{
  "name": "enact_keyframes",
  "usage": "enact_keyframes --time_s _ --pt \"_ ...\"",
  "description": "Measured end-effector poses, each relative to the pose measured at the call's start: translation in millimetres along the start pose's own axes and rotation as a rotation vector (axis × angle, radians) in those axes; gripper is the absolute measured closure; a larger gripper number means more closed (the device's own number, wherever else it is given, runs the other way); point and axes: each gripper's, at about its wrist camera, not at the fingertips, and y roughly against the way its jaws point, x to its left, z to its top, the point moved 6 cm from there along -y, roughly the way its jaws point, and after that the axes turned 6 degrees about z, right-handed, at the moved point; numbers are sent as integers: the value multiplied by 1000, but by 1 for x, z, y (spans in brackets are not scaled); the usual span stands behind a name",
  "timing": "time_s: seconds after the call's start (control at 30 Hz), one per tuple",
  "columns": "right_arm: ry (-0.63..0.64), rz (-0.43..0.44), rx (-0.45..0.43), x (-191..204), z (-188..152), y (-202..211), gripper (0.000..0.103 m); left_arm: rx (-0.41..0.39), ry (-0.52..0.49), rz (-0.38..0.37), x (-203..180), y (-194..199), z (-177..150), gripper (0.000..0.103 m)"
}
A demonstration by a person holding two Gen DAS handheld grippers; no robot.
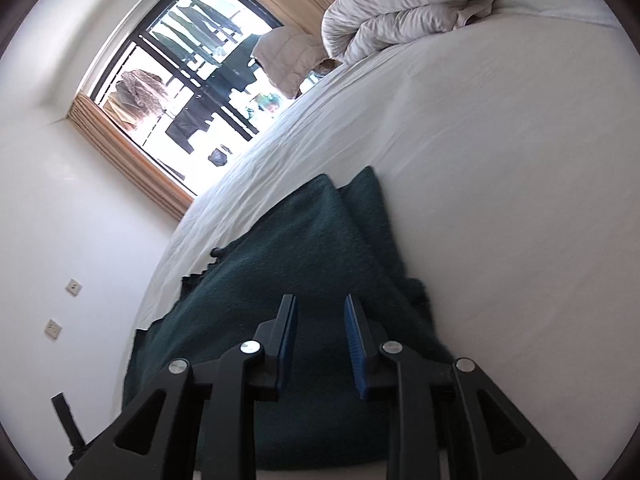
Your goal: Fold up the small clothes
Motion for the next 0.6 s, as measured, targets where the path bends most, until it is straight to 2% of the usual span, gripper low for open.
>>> enact_keyframes --time_s 0.03,0.07,0.13,0.23,0.33,0.4,0.5,0.53,0.57,0.6 --pt "8 -21 -18 1 0 11 53 -5 9 10 7 5 -4 0" --pt "9 -19 -34 5 0 21 45 -6 23 23 14 10 -8 0" --pt "15 46 -35 24 -5 34 37 -7 91 31 33 22 -19 0" --pt "98 153 41 75 -25 26 29 5 205 4 51 38 -42 0" --pt "163 232 136 119 -51 2 29 24 248 -45 51 50 -68 0" --pt "162 233 192 127 -65 -15 29 27 264 -101 49 59 -78 0" --pt "139 140 276 107 -79 -37 27 38 323 -206 51 69 -85 0" --pt "134 123 265 97 -79 -35 30 44 338 -225 52 70 -85 0" --pt "118 129 248 89 -76 -30 38 52 355 -243 54 70 -86 0" --pt "94 113 226 80 -72 -22 39 57 376 -265 57 70 -87 0"
